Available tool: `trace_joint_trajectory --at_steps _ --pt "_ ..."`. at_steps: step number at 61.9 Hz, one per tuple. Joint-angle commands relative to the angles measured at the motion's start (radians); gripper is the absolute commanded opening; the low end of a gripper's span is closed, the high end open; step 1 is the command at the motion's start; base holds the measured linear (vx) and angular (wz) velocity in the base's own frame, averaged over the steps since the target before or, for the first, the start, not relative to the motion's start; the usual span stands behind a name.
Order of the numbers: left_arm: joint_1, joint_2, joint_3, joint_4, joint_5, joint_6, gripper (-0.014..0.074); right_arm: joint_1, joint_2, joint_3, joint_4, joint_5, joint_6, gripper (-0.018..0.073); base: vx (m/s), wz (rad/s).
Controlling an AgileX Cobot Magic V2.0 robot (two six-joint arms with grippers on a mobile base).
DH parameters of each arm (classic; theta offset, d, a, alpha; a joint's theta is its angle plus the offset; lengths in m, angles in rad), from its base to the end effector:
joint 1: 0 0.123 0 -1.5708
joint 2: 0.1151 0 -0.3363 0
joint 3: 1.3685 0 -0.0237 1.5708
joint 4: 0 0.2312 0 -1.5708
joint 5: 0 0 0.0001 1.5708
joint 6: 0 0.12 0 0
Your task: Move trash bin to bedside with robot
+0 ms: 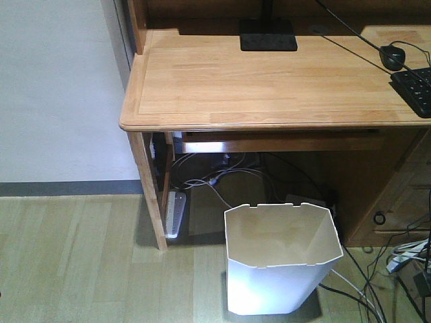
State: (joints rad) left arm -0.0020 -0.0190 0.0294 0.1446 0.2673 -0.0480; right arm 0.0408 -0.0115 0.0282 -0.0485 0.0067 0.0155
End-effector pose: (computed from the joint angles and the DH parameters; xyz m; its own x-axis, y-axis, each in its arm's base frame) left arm 0.0117 0.0046 0.1741 -0.1892 0.0917 -0.9776 -0.0182 0.9951 0.0969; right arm 0.0142 0.0005 0.2053 0.0650 -0.0304 -0.9974 -0.0383 0.9987 -0.0329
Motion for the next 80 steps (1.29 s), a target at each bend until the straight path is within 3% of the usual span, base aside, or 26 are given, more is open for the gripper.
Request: trace_joint_trajectory --at_steps 1,28,42,58,80 --pt "-0.006 -0.009 0.028 -0.004 -0.074 -0.008 -0.0006 -0.005 -0.012 0.018 -0.002 -0.075 -0.01 -0.0011 0.0 0.0" --pt "-0.006 -0.009 0.028 -0.004 -0.074 -0.008 -0.0006 -0.005 -0.012 0.008 0.007 -0.15 -0.039 -0.0011 0.0 0.0" --pt "-0.006 -0.009 0.028 -0.004 -0.074 -0.008 -0.0006 -0.005 0.074 -0.107 0.026 0.027 -0.038 -0.0011 0.0 0.0" --pt "-0.006 -0.009 0.028 -0.004 -0.074 -0.008 -0.0006 -0.005 0.37 -0.25 0.062 0.095 -0.033 -0.0011 0.0 0.0" --pt "-0.006 -0.009 0.028 -0.004 -0.074 -0.008 -0.0006 -0.005 0.746 -0.457 0.107 0.404 -0.033 -0.0011 0.0 0.0"
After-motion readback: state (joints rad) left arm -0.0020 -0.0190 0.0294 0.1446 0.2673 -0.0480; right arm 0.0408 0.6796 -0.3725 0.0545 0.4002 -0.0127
